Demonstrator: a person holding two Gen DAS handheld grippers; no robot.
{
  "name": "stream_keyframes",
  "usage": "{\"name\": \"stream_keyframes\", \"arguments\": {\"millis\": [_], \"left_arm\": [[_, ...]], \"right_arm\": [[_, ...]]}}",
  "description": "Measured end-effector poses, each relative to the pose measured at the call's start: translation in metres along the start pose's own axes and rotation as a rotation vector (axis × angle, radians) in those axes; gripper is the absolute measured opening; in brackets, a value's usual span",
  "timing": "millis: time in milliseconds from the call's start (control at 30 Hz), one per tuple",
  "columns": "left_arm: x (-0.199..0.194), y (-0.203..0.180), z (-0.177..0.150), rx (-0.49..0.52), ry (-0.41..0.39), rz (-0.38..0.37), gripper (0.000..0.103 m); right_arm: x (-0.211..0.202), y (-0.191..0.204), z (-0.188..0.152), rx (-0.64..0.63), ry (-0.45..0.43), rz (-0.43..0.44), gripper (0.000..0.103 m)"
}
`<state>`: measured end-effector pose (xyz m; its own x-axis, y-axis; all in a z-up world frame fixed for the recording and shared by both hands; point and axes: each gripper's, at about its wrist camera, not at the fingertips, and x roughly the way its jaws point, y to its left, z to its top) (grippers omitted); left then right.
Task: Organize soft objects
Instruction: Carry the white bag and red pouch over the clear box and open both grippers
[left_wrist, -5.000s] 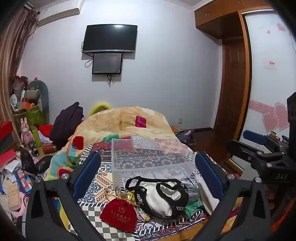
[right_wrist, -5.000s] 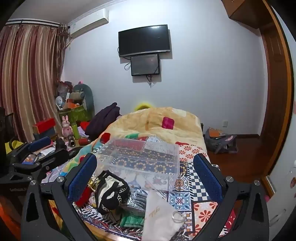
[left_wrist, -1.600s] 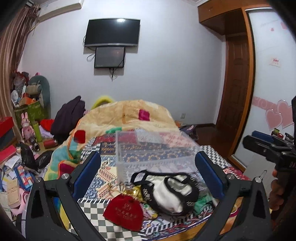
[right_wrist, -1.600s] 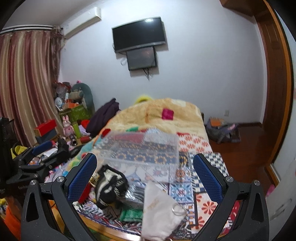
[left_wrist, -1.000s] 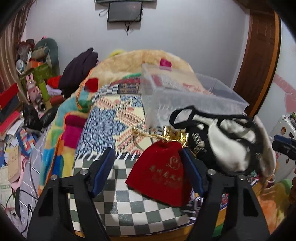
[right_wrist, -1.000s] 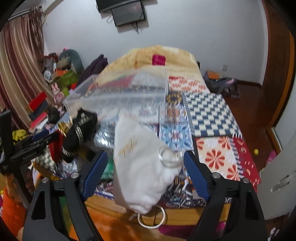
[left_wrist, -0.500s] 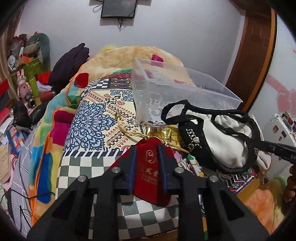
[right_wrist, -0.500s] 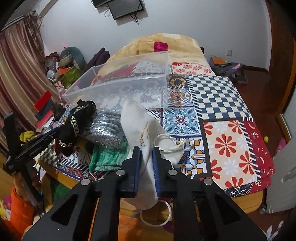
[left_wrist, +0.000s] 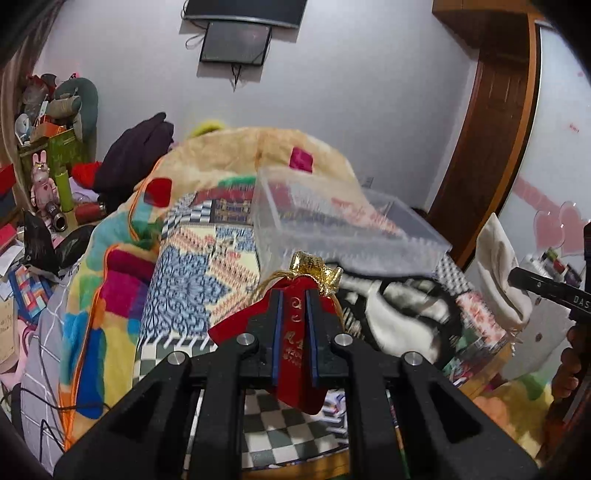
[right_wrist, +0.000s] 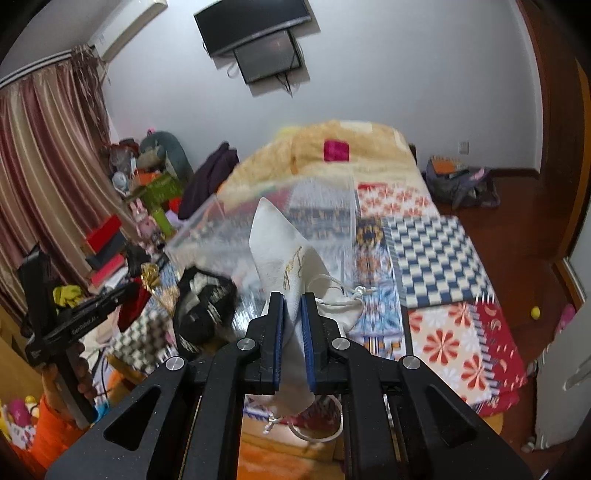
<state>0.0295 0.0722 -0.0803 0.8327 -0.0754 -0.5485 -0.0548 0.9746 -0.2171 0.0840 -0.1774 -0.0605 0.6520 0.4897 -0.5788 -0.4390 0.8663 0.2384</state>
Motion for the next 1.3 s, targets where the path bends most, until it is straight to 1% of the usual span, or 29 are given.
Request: {"name": "stream_keyframes", "arguments": {"millis": [167, 300, 500, 733, 833, 933, 1067, 1133, 1300], "left_arm": [[-0.009, -0.004, 0.018, 0.018, -0.059, -0.006, 0.01], [-0.016, -0.008, 0.034, 0.021, -0.106, -0.017, 0.01], [-0.013, -0.015, 0.061, 0.026, -0.168, -0.032, 0.01], [0.007, -0.026, 0.091, 0.037, -0.195, -0.071, 0.01], [0.021, -0.032, 0.101, 0.056, -0.187, -0.062, 0.01], [0.039, -0.035, 0.105, 0.064, -0.163, -0.052, 0.01], [0.07, -0.035, 0.106, 0.067, -0.101, -0.041, 0.01], [0.088, -0.036, 0.104, 0.073, -0.058, -0.036, 0.01], [0.13, -0.04, 0.096, 0.127, 0.042, 0.01, 0.01]], "right_arm": [[-0.002, 0.012, 0.023, -0.026, -0.084, 0.016, 0.009], [0.003, 0.022, 0.038, -0.055, -0.128, 0.025, 0.009], [0.016, 0.029, 0.056, -0.074, -0.168, 0.026, 0.009], [0.038, 0.035, 0.078, -0.077, -0.183, 0.026, 0.009], [0.051, 0.04, 0.084, -0.084, -0.176, 0.01, 0.009], [0.067, 0.039, 0.086, -0.085, -0.151, -0.006, 0.009], [0.093, 0.034, 0.088, -0.084, -0.088, -0.032, 0.009], [0.104, 0.03, 0.086, -0.084, -0.056, -0.044, 0.009], [0.126, 0.022, 0.076, -0.083, 0.033, -0.06, 0.009]]}}
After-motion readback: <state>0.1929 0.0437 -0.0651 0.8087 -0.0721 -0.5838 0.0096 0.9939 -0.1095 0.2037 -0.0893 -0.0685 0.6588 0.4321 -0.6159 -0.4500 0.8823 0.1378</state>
